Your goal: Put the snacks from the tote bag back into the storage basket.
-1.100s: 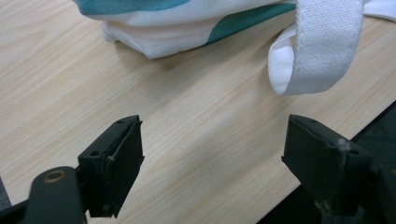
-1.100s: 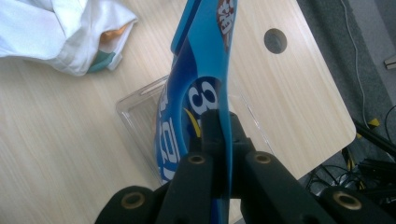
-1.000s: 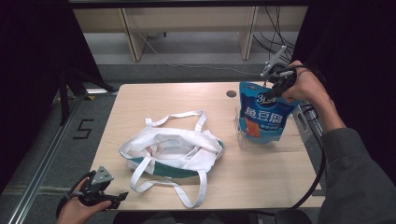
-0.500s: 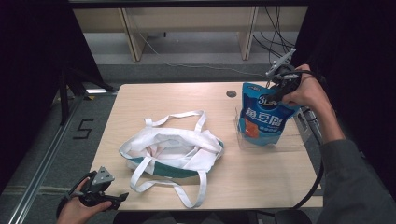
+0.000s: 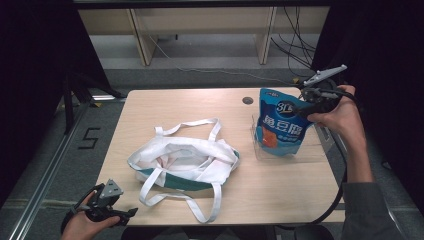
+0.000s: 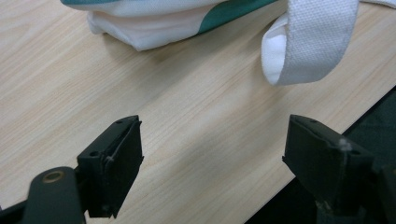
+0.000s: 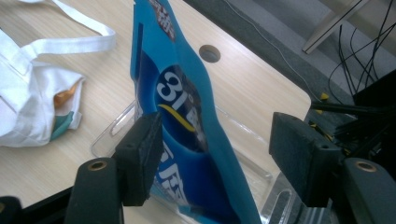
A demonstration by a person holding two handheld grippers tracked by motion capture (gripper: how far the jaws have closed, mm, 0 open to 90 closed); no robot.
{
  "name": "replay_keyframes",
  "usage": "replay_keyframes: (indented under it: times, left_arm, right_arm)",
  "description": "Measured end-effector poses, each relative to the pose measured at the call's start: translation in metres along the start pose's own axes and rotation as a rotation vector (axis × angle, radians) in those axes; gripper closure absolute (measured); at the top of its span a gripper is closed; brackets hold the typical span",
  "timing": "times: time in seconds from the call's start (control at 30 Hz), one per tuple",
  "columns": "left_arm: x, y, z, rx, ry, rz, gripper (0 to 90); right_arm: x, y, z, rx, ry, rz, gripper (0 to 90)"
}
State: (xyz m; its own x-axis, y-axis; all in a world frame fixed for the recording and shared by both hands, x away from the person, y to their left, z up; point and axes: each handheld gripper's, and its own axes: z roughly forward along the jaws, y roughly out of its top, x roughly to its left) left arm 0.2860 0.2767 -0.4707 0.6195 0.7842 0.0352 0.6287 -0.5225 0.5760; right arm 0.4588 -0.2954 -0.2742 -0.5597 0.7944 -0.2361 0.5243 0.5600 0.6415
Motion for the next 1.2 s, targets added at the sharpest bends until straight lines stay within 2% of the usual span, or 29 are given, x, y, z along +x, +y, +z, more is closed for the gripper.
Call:
replay_keyframes:
  times: [0.07, 0.1, 0.2, 0.23, 0.33, 0.37, 0.4, 0.43, 0.47, 0.5, 0.53, 0.63, 0.67, 0.7, 0.73, 0.77, 0.8, 0.83, 0.87, 0.9, 0.97, 1.0, 1.07, 1.1, 1.13, 1.17, 1.2]
  left_arm:
    - [0.000, 0.000, 0.000, 0.000, -0.002, -0.007, 18.8]
    - [0.000, 0.000, 0.000, -0.007, 0.003, -0.008, 18.8]
    - [0.000, 0.000, 0.000, 0.003, 0.010, -0.002, 18.8]
    - [0.000, 0.000, 0.000, 0.005, -0.002, 0.001, 18.8]
    - [0.001, 0.000, 0.000, 0.006, 0.007, 0.007, 18.8]
    - [0.001, 0.000, -0.001, 0.006, 0.007, 0.006, 18.8]
    - [0.001, 0.000, 0.000, 0.002, 0.001, 0.001, 18.8]
    - [0.000, 0.000, 0.001, -0.010, -0.001, -0.009, 18.8]
    - [0.000, 0.000, 0.001, -0.011, 0.007, -0.005, 18.8]
    - [0.000, 0.000, 0.000, -0.004, 0.002, -0.005, 18.8]
    - [0.000, 0.000, 0.000, -0.013, -0.002, -0.010, 18.8]
    - [0.000, 0.000, 0.000, -0.012, 0.006, -0.004, 18.8]
    - [0.000, 0.000, 0.000, -0.010, 0.007, -0.003, 18.8]
    - [-0.001, 0.000, -0.001, -0.010, 0.001, -0.001, 18.8]
    - [0.000, 0.000, -0.001, -0.012, 0.011, 0.013, 18.8]
    - [0.000, 0.000, -0.002, -0.002, 0.010, 0.014, 18.8]
    - [-0.001, 0.000, -0.002, -0.014, 0.002, 0.007, 18.8]
    - [-0.002, 0.000, -0.002, -0.023, -0.001, 0.000, 18.8]
    - [-0.001, 0.000, -0.002, -0.021, 0.001, 0.009, 18.8]
    - [-0.001, 0.000, -0.002, -0.013, 0.002, 0.012, 18.8]
    - [-0.001, 0.000, -0.002, -0.012, 0.002, 0.013, 18.8]
    - [-0.002, 0.000, -0.002, -0.010, -0.003, 0.003, 18.8]
    - [-0.002, 0.000, -0.002, -0.012, -0.005, 0.002, 18.8]
    - [-0.002, 0.000, -0.001, -0.018, -0.006, 0.001, 18.8]
    - [-0.002, 0.000, -0.001, -0.017, -0.007, 0.001, 18.8]
    - [-0.002, 0.000, -0.001, -0.012, -0.001, 0.008, 18.8]
    - [-0.002, 0.000, -0.002, -0.007, 0.004, 0.020, 18.8]
  right_arm:
    - [0.001, -0.008, -0.003, -0.024, -0.003, 0.041, 35.4]
    - [-0.001, -0.013, -0.005, -0.026, -0.007, 0.023, 35.1]
    - [0.000, -0.027, -0.007, -0.037, -0.001, 0.076, 34.8]
    - [0.001, -0.032, -0.007, -0.047, 0.001, 0.094, 34.6]
    - [0.001, -0.045, -0.008, -0.087, 0.007, 0.117, 34.5]
    - [0.003, -0.048, -0.009, -0.093, 0.010, 0.149, 34.4]
    - [0.003, -0.051, -0.007, -0.089, 0.012, 0.149, 33.2]
    - [0.001, -0.054, -0.007, -0.078, 0.034, 0.149, 33.5]
    - [0.000, -0.058, -0.006, -0.105, 0.031, 0.183, 33.6]
    - [-0.003, -0.061, -0.006, -0.120, 0.019, 0.197, 34.3]
    - [-0.003, -0.065, -0.008, -0.088, 0.026, 0.206, 34.7]
    - [-0.002, -0.076, -0.006, -0.077, 0.034, 0.193, 38.5]
    - [-0.001, -0.078, -0.006, -0.056, 0.043, 0.212, 39.4]
    - [-0.001, -0.081, -0.004, -0.046, 0.043, 0.203, 42.9]
    - [-0.001, -0.084, -0.003, -0.052, 0.041, 0.210, 46.4]
    - [0.000, -0.085, -0.003, -0.034, 0.055, 0.229, 48.3]
    - [0.000, -0.088, 0.000, -0.032, 0.055, 0.211, 53.3]
    - [0.001, -0.089, 0.001, -0.020, 0.063, 0.214, 58.2]
    - [0.000, -0.091, 0.003, -0.015, 0.062, 0.198, 63.5]
    - [0.001, -0.091, 0.004, 0.010, 0.082, 0.235, 70.7]
    - [0.001, -0.094, 0.009, 0.032, 0.088, 0.204, 79.0]
    - [0.000, -0.094, 0.012, 0.024, 0.096, 0.195, 83.8]
    - [0.001, -0.094, 0.017, 0.024, 0.115, 0.171, 88.4]
    - [0.003, -0.094, 0.021, 0.011, 0.109, 0.171, 90.0]
    - [0.004, -0.092, 0.022, 0.030, 0.123, 0.182, 90.0]
    - [0.005, -0.091, 0.024, 0.021, 0.114, 0.178, 90.0]
    - [0.004, -0.091, 0.029, -0.008, 0.098, 0.146, 90.0]
